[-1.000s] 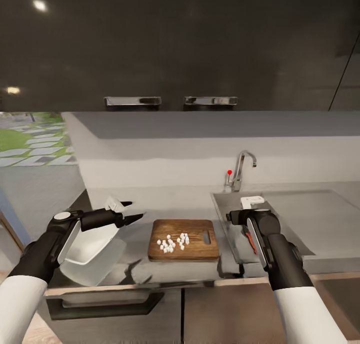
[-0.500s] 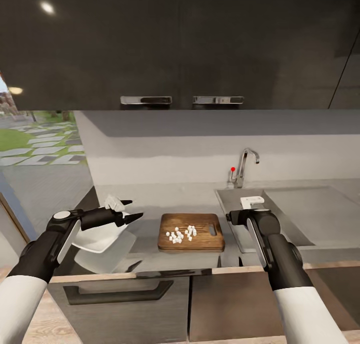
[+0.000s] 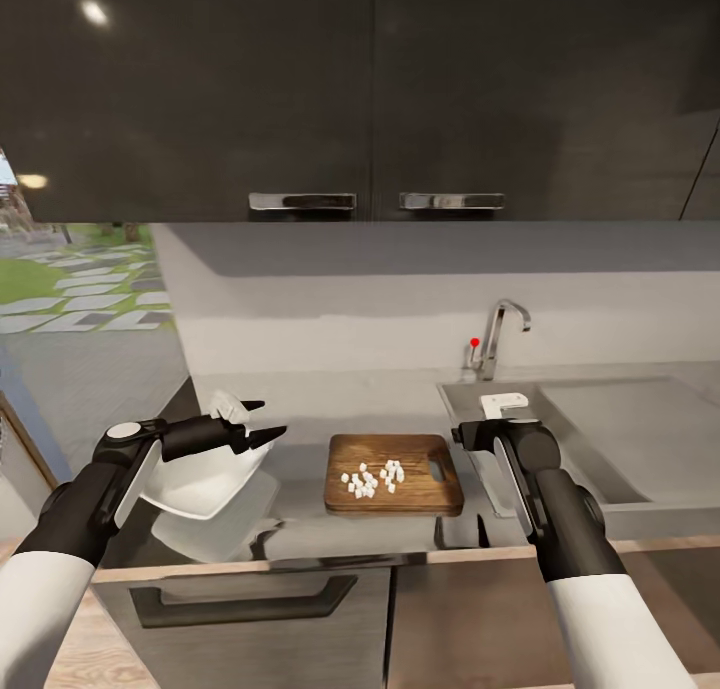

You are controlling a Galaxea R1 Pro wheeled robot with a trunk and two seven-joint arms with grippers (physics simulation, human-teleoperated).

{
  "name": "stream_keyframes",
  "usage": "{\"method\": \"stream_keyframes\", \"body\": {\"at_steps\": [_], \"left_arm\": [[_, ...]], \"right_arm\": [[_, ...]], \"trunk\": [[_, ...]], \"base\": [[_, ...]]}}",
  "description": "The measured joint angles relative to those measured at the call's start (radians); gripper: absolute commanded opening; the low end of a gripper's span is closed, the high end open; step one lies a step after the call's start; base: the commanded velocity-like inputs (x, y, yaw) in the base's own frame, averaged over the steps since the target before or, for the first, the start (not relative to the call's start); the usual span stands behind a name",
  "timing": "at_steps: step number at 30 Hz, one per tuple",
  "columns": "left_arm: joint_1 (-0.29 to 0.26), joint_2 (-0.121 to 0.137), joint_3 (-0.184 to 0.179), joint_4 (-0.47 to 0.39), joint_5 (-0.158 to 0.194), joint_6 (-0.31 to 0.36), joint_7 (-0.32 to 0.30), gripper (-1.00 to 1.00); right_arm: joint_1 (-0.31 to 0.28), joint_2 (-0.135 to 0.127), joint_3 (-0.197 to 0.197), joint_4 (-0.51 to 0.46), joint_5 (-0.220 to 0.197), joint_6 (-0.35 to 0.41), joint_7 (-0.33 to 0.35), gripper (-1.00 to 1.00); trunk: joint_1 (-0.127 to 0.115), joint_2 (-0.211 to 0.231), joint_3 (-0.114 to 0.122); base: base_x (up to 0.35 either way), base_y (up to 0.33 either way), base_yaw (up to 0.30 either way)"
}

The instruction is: In the kitchen, take the Vidalia onion out of the sink, dice it on the chopping board with the paring knife, put the diced onion into the bowl on the countertop, then place both the paring knife and the chopping board into the sink.

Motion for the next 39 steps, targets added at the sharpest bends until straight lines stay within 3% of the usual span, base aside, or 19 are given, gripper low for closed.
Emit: {"method": "stream_keyframes", "body": {"at_steps": [16,39], "left_arm": [[0.0,0.0,0.0,0.0,0.0,-0.001,0.0,1.0],[0.0,0.0,0.0,0.0,0.0,-0.001,0.002,1.0]], "right_arm": [[0.0,0.0,-0.002,0.0,0.001,0.006,0.0,1.0],[0.0,0.0,-0.002,0.0,0.0,0.006,0.0,1.0]], "trunk": [[0.0,0.0,-0.002],[0.0,0.0,-0.032]], "base": [[0.0,0.007,0.0],[0.0,0.015,0.0]]}}
